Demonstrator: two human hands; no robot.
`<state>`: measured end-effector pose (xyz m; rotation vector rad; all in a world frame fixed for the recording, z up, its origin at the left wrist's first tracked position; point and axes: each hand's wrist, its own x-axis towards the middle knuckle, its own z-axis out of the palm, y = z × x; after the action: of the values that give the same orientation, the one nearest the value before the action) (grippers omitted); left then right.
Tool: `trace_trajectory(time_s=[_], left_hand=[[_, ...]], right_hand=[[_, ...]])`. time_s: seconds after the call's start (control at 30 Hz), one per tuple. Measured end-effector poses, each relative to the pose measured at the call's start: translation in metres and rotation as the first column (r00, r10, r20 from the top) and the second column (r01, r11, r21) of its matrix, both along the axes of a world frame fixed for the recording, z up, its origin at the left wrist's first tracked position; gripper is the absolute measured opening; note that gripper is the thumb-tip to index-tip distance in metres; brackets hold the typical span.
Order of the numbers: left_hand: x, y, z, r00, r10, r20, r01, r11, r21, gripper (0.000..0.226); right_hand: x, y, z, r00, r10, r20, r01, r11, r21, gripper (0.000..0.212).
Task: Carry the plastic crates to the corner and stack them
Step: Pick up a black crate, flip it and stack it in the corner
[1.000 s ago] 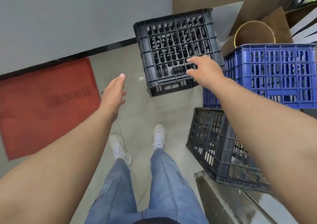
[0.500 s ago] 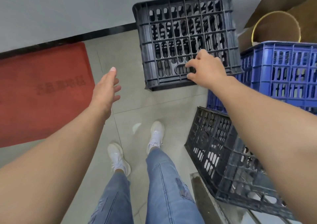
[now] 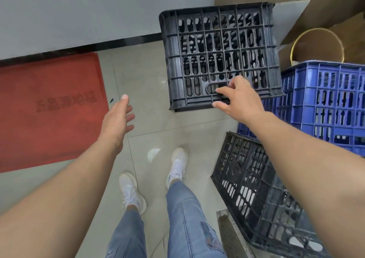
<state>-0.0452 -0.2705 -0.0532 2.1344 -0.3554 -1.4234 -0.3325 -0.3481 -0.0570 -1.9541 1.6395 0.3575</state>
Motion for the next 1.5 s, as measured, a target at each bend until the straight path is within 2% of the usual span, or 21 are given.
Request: trace_trajectory(time_s=[0.07, 0.13, 0.3, 0.47, 0.6, 0.7, 1.07, 1.23, 1.5], left_hand=[[0.000, 0.002, -0.001, 1.000, 0.012, 0.000, -0.012, 1.000, -0.002, 0.053], [-0.001, 0.005, -0.001, 1.000, 0.012, 0.001, -0.012, 1.000, -0.004, 0.052], [-0.001, 0.011, -0.003, 1.000, 0.027, -0.009, -0.027, 1.000, -0.005, 0.052], [0.002, 0.016, -0.006, 1.000, 0.025, -0.007, -0.025, 1.000, -0.018, 0.052], [0.003, 0.020, -0.008, 0.999, 0.036, -0.010, -0.036, 0.999, -0.008, 0.052], [0.004, 0.023, -0.007, 0.999, 0.038, -0.008, -0.038, 0.999, -0.011, 0.053], [0.033, 0.022, 0.006, 0.998, 0.068, 0.001, -0.068, 0.997, -0.031, 0.053], [0.058, 0.021, 0.008, 0.999, 0.049, -0.024, -0.050, 0.998, -0.045, 0.055], [0.142, 0.012, 0.007, 0.998, -0.052, -0.042, 0.048, 0.996, -0.078, 0.054]], right_hand=[[0.000, 0.001, 0.000, 0.999, 0.017, 0.036, -0.016, 1.000, -0.026, 0.048], [0.001, 0.002, 0.000, 0.994, 0.102, 0.026, -0.100, 0.993, -0.055, 0.045], [0.004, -0.005, 0.001, 0.981, 0.195, -0.003, -0.195, 0.980, -0.023, 0.048], [0.002, 0.004, -0.002, 0.995, 0.101, 0.021, -0.100, 0.993, -0.067, 0.049], [0.005, -0.004, -0.009, 0.955, 0.276, -0.110, -0.272, 0.961, 0.050, 0.060], [0.009, -0.008, -0.016, 0.939, 0.312, -0.142, -0.298, 0.948, 0.113, 0.063], [0.055, -0.011, 0.001, 0.983, 0.182, 0.006, -0.182, 0.983, 0.033, 0.055], [0.099, -0.016, 0.010, 0.997, 0.052, 0.063, -0.050, 0.998, -0.042, 0.048], [0.187, 0.000, 0.023, 0.979, -0.199, 0.049, 0.202, 0.976, -0.083, 0.043]])
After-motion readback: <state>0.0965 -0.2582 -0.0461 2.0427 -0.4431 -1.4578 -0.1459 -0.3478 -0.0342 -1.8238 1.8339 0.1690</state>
